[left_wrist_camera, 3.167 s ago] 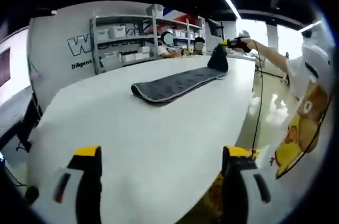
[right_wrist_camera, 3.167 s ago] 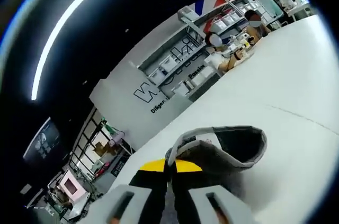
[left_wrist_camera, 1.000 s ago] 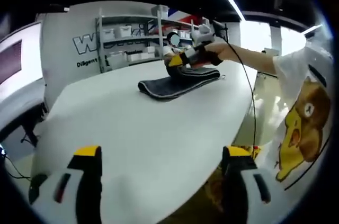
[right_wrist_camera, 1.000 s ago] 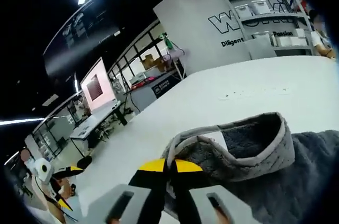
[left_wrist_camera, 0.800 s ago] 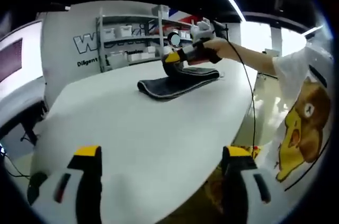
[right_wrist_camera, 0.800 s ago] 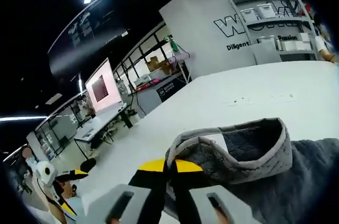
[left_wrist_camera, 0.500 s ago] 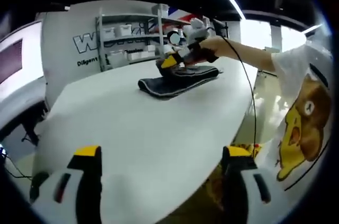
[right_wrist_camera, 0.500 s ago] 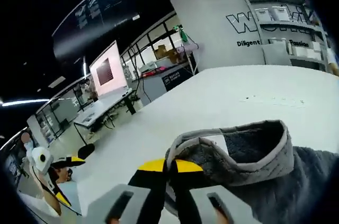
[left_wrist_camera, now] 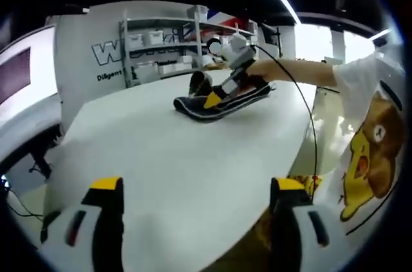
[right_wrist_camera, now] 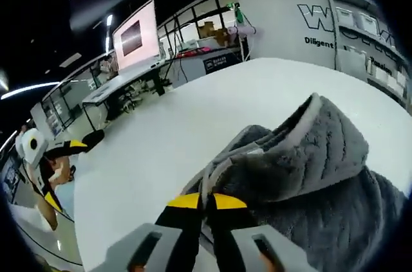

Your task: Fold the towel on the table until its edges align and the towel forms a compact rectangular stack.

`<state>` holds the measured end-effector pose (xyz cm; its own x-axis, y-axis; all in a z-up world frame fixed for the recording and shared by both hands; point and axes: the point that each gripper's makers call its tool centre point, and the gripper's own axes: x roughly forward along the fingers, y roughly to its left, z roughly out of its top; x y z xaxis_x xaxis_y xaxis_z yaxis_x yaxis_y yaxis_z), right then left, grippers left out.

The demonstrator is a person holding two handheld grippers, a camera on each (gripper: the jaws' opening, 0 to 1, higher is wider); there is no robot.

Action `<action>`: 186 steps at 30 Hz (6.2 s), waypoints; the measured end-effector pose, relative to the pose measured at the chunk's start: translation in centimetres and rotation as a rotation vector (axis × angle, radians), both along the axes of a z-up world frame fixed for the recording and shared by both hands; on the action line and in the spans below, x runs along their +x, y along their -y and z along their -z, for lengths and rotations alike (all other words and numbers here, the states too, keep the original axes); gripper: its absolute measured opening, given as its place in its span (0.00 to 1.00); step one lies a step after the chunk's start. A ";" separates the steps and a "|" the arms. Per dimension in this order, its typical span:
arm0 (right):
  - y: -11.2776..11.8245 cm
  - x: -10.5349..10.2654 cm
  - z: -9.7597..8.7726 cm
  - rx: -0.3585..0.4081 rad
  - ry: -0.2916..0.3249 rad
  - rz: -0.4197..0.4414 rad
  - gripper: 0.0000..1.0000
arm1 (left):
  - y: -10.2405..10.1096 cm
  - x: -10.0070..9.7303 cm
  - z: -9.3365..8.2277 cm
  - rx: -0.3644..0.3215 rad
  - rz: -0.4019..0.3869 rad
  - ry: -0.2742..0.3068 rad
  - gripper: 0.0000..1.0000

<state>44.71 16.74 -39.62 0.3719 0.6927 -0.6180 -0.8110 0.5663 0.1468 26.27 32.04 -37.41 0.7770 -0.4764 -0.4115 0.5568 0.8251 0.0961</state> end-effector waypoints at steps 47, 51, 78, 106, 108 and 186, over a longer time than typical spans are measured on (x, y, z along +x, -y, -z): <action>-0.3 -6.3 -2.2 0.088 0.093 -0.208 0.57 | 2.4 -1.0 -1.1 -0.006 -0.007 0.008 0.99; 2.3 -5.7 -4.0 0.123 0.123 -0.165 0.60 | 2.6 -0.9 -1.1 -0.013 -0.015 0.006 0.99; 35.1 -9.2 -5.8 0.093 0.275 0.305 0.87 | 6.5 -0.2 -1.2 -0.012 0.015 0.004 0.99; 40.4 -13.5 -3.6 0.257 0.127 0.393 0.99 | 5.6 -1.0 -0.3 -0.014 -0.089 -0.029 0.99; 39.9 -13.4 -3.7 0.278 0.111 0.386 0.99 | 5.6 -1.0 -0.3 -0.014 -0.088 -0.030 0.99; 32.8 0.5 -0.4 0.736 -0.305 0.607 0.10 | 5.0 -0.7 -0.6 -0.087 -0.110 0.000 0.99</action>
<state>45.21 -16.05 -39.20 0.6864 0.6867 -0.2394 -0.2839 0.5561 0.7812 25.58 27.03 -36.85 0.8264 -0.4220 -0.3728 0.4624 0.8864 0.0216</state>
